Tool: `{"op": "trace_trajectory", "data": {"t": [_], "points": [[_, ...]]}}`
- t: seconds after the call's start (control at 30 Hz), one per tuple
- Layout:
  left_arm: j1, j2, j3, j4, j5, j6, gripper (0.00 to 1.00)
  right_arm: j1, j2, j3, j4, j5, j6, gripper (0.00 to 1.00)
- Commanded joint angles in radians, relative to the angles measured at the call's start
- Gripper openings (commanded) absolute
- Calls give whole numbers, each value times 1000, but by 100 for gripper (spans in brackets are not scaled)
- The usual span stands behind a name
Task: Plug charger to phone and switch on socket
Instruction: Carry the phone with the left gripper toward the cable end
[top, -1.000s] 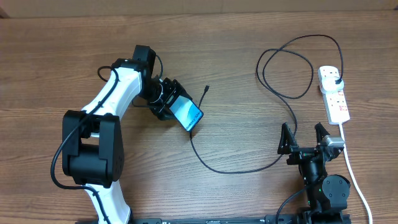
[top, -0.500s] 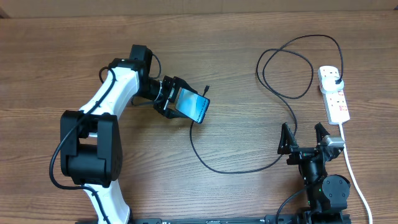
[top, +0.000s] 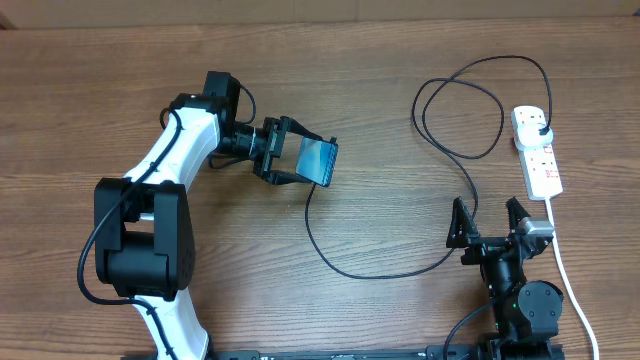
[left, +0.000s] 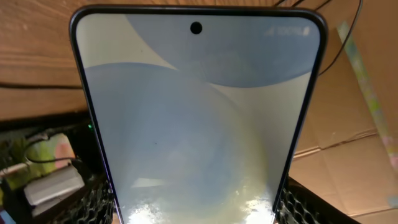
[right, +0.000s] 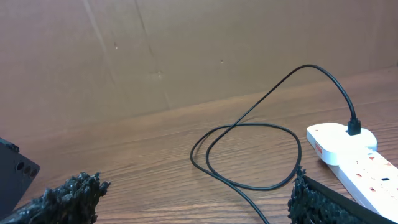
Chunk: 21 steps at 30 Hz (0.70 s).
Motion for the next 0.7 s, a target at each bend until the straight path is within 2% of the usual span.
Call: {"op": "trace_trajectory", "data": {"t": [0.0, 0.43, 0.67], "points": [[1, 5, 25, 6, 79, -79, 59, 4, -11, -11, 6, 10, 0, 100], [1, 5, 25, 115, 75, -270, 59, 4, -11, -11, 6, 10, 0, 100], [1, 5, 25, 155, 6, -341, 58, 4, -11, -11, 6, 10, 0, 100]]}}
